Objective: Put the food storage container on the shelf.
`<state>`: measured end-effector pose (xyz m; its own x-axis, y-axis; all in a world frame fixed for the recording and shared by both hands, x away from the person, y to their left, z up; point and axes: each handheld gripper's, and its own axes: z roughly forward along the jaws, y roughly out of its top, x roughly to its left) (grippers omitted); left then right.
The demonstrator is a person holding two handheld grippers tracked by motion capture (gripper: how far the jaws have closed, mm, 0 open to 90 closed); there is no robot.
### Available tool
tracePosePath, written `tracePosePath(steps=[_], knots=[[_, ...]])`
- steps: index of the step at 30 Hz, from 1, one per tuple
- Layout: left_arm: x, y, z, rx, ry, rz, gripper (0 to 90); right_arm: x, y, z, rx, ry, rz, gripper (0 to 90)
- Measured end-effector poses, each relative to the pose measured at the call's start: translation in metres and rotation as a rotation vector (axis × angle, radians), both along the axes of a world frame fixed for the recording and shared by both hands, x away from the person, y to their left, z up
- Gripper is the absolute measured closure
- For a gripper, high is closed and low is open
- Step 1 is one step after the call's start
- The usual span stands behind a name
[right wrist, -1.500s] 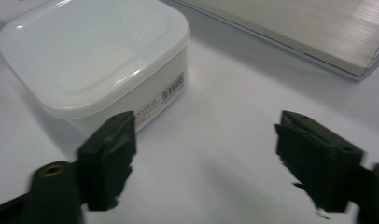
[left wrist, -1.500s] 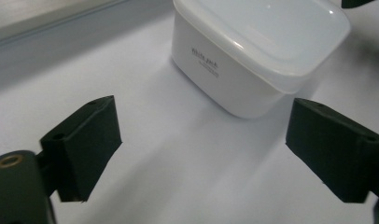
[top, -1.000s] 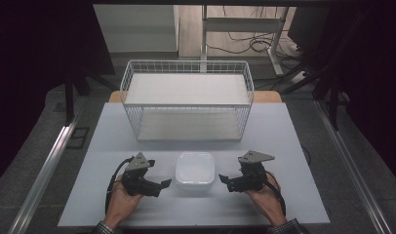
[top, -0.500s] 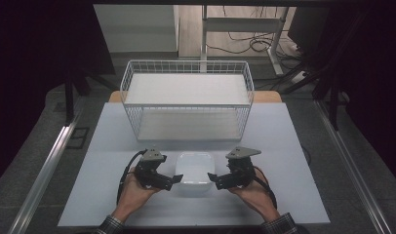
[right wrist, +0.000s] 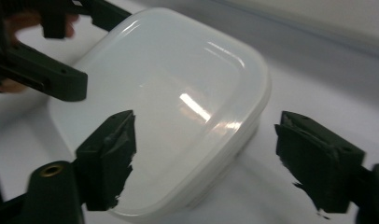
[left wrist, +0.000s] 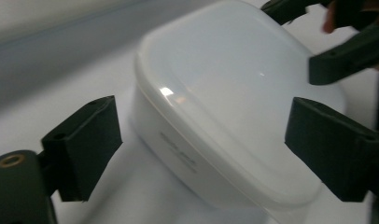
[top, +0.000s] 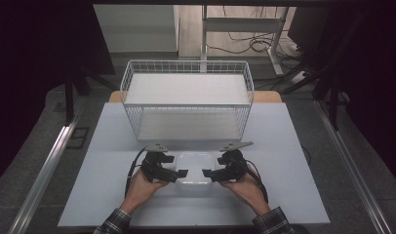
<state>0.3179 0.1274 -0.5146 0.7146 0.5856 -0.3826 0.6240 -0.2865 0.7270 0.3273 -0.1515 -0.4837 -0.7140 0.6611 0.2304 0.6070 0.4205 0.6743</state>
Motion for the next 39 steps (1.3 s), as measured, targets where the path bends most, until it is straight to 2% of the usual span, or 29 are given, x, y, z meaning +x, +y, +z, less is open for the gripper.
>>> tracePosePath(steps=[1, 3, 4, 5, 7, 8, 9, 10, 11, 13, 15, 16, 18, 19, 21, 25, 29, 39], knots=[[-0.001, 0.0, -0.001, -0.027, 0.021, -0.026, 14.2, 0.001, -0.001, -0.001, 0.02, 0.026, 0.002, 24.7], [-0.006, -0.001, 0.001, -0.024, 0.041, -0.016, 20.4, 0.003, -0.005, -0.004, 0.079, 0.117, 0.012, 29.9], [-0.006, -0.001, 0.001, -0.024, 0.041, -0.016, 23.3, 0.003, -0.005, -0.004, 0.079, 0.117, 0.012, 29.9], [-0.008, 0.001, 0.003, -0.025, 0.048, -0.013, 23.3, 0.003, -0.007, -0.004, 0.086, 0.152, 0.004, 30.8], [-0.012, 0.008, 0.005, -0.048, 0.065, 0.007, 36.7, 0.002, -0.012, -0.004, 0.108, 0.199, -0.027, 38.8], [-0.014, 0.011, 0.005, -0.06, 0.067, 0.01, 47.3, -0.002, -0.017, -0.001, 0.126, 0.211, -0.05, 50.6], [-0.015, 0.014, 0.005, -0.069, 0.077, 0.005, 47.3, -0.002, -0.017, -0.001, 0.126, 0.211, -0.05, 50.6], [-0.017, 0.017, 0.005, -0.083, 0.088, 0.002, 51.1, -0.004, -0.02, 0.0, 0.132, 0.207, -0.05, 56.1], [-0.019, 0.019, 0.006, -0.091, 0.087, 0.0, 58.8, -0.01, -0.024, 0.004, 0.142, 0.204, -0.049, 61.5], [-0.023, 0.019, 0.008, -0.086, 0.089, 0.005, 60.6, -0.012, -0.024, 0.004, 0.146, 0.201, -0.054, 63.2], [-0.027, 0.019, 0.011, -0.076, 0.073, 0.031, 63.6, -0.016, -0.025, 0.007, 0.146, 0.2, -0.065, 66.4], [-0.029, 0.02, 0.013, -0.085, 0.063, 0.051, 67.2, -0.018, -0.025, 0.008, 0.148, 0.186, -0.068, 69.5], [-0.03, 0.021, 0.016, -0.075, 0.034, 0.073, 79.5, -0.021, -0.026, 0.012, 0.146, 0.133, -0.079, 78.5], [-0.03, 0.018, 0.017, -0.047, 0.022, 0.089, 79.7, -0.023, -0.023, 0.014, 0.112, 0.071, -0.075, 78.5], [-0.03, 0.019, 0.016, -0.051, 0.014, 0.096, 79.9, -0.023, -0.021, 0.014, 0.101, 0.039, -0.078, 78.4], [-0.031, 0.019, 0.019, -0.062, 0.004, 0.104, 79.9, -0.024, -0.022, 0.015, 0.118, 0.015, -0.076, 78.5], [-0.034, 0.019, 0.026, -0.074, -0.023, 0.116, 80.0, -0.027, -0.023, 0.022, 0.142, -0.034, -0.077, 78.5], [-0.034, 0.02, 0.045, -0.063, -0.064, 0.129, 80.0, -0.027, -0.021, 0.037, 0.151, -0.095, -0.065, 78.5]])
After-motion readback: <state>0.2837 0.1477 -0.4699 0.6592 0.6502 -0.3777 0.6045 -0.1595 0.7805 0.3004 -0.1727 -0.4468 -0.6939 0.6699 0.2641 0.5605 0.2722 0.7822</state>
